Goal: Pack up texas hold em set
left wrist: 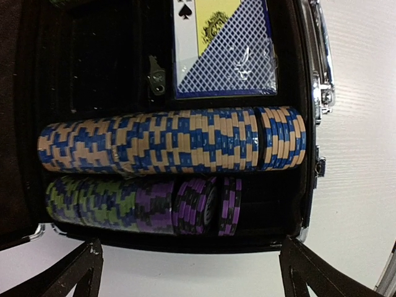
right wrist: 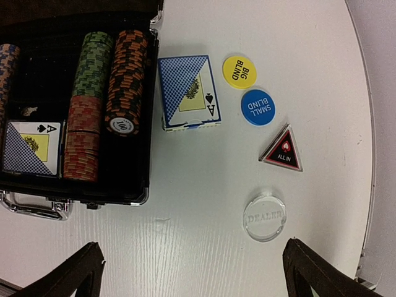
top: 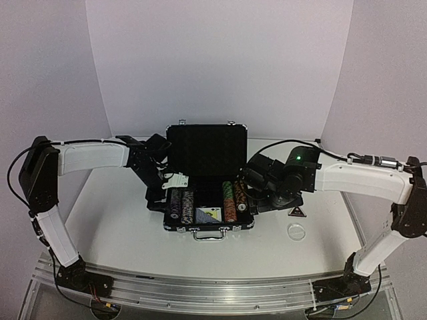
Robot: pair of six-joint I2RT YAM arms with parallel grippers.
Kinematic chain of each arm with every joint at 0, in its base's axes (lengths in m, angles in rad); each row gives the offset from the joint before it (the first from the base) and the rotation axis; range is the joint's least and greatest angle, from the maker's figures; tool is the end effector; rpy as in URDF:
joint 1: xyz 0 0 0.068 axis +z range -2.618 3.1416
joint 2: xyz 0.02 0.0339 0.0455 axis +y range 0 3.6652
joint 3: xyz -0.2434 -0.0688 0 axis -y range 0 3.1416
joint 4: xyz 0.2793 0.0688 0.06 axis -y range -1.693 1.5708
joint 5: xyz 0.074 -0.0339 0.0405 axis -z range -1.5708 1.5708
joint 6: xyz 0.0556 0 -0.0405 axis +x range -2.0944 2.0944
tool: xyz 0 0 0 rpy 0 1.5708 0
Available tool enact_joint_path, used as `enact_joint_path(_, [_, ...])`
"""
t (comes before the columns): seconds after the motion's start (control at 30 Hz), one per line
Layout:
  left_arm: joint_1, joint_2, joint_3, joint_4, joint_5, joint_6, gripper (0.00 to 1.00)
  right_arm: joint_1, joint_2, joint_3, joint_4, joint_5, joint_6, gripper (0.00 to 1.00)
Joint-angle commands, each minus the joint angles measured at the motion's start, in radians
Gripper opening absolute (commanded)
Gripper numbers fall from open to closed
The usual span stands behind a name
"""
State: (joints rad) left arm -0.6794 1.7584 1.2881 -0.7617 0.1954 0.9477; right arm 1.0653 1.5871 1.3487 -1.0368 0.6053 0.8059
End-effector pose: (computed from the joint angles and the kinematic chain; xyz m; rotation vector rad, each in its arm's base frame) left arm 0.2922 -0.2499 0.1583 2.0474 1.8713 -0.2059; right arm 0.1945 0.2860 0.2347 -0.2065 2.4748 -0.1623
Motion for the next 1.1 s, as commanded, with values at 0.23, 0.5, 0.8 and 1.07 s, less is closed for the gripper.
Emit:
enact_joint_path(0.23, [-0.016, 0.089, 0.008, 0.109, -0.108, -0.05, 1.0, -0.003, 0.001, -0.019, -0.011, -0.01, 0.03, 0.98])
enact_joint_path(0.5, [-0.016, 0.118, 0.019, 0.127, -0.133, -0.075, 1.0, -0.003, 0.03, -0.003, -0.012, -0.016, 0.018, 0.98])
enact_joint_path(0.8, [-0.016, 0.124, 0.066, 0.108, -0.108, -0.111, 1.0, -0.003, 0.059, 0.014, -0.011, -0.021, 0.013, 0.98])
enact_joint_path(1.07, [-0.016, 0.011, 0.04, 0.014, 0.04, -0.03, 1.0, -0.004, 0.046, 0.015, -0.012, -0.024, 0.003, 0.98])
